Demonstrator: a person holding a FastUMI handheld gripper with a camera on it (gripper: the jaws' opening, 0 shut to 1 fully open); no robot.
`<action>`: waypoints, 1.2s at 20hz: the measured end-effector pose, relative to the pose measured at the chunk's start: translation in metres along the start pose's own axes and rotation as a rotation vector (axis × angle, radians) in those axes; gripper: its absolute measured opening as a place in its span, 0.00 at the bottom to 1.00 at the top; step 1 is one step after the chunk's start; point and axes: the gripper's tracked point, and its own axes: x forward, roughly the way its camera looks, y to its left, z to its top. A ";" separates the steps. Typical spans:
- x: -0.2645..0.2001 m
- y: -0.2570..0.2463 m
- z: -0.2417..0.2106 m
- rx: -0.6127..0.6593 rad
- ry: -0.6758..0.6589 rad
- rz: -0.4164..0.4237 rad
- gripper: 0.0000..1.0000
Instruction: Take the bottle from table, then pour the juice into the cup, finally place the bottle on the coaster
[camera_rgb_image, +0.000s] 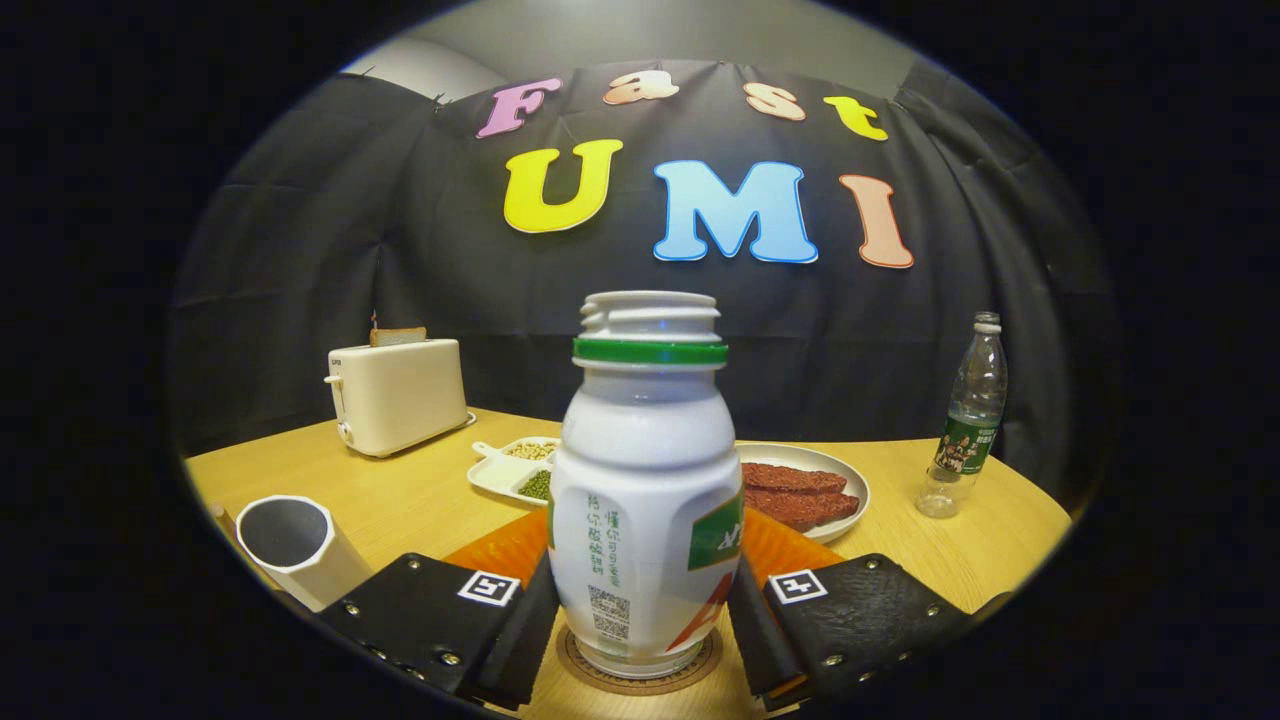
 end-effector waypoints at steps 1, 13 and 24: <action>0.000 -0.001 -0.003 0.004 0.010 -0.002 0.76; -0.084 -0.016 0.097 -0.001 -0.132 -0.067 0.97; -0.190 -0.064 0.166 -0.065 -0.224 -0.160 0.97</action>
